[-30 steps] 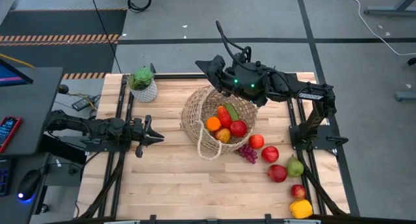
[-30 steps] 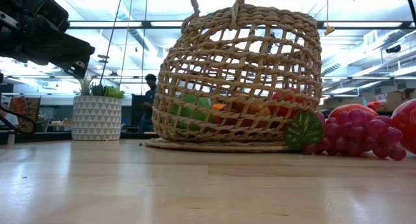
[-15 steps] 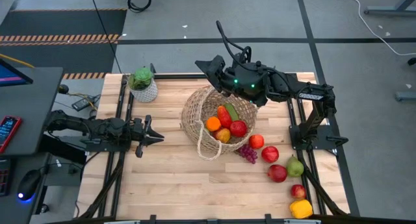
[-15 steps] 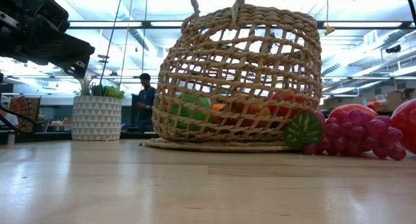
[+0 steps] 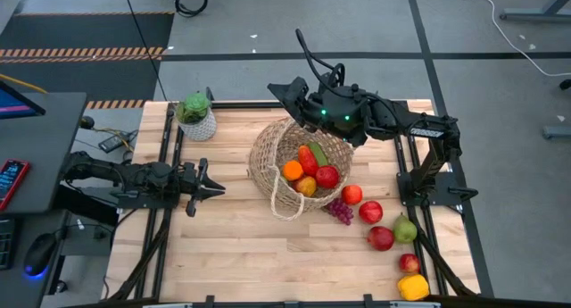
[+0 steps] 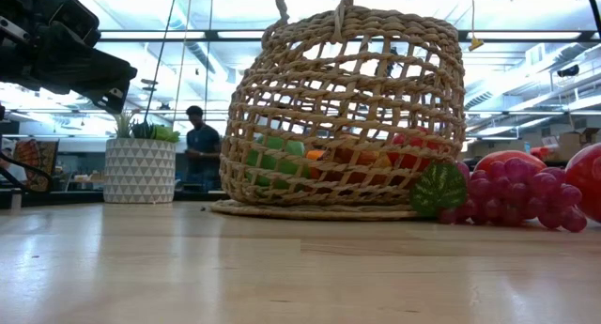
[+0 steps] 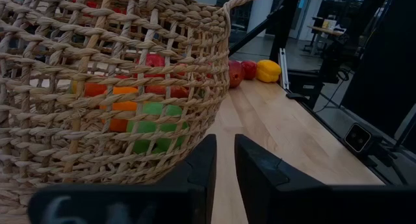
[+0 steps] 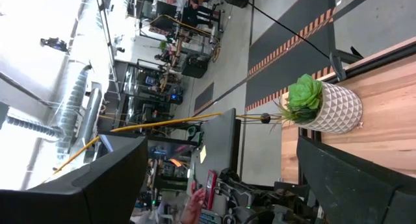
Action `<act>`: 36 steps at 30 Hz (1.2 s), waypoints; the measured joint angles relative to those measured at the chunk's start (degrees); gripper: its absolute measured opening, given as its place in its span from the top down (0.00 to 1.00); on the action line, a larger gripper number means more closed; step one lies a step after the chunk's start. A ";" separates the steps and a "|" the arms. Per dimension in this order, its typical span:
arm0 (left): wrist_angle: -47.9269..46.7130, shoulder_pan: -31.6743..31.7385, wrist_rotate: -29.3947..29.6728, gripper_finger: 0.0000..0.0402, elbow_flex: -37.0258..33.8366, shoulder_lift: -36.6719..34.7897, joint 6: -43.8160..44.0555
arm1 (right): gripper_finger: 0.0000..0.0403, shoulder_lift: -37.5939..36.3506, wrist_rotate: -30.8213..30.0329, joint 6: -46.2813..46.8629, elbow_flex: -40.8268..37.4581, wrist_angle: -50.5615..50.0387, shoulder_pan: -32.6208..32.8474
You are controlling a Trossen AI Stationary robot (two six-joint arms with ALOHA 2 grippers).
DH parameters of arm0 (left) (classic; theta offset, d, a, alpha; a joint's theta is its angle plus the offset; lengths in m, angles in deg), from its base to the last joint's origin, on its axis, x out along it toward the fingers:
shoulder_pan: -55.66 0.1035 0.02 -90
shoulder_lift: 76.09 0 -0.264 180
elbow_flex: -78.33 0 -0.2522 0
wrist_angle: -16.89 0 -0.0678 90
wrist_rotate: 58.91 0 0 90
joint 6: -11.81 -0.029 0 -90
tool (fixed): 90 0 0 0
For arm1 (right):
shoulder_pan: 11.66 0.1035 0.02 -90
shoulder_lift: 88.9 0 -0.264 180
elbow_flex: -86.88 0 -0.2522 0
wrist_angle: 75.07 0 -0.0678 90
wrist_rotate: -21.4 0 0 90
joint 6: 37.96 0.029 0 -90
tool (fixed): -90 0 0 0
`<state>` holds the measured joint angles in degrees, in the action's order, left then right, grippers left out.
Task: Build produce basket
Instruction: Put the red apple into the woven basket
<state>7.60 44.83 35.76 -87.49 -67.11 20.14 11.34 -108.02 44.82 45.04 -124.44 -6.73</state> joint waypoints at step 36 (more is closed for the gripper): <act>-0.01 0.00 0.00 0.84 0.00 0.00 0.00 | 0.05 0.00 60.23 -29.13 0.00 -38.38 3.42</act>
<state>7.58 44.83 35.76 -87.49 -67.11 20.14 11.34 -47.79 15.69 45.04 -162.83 -3.31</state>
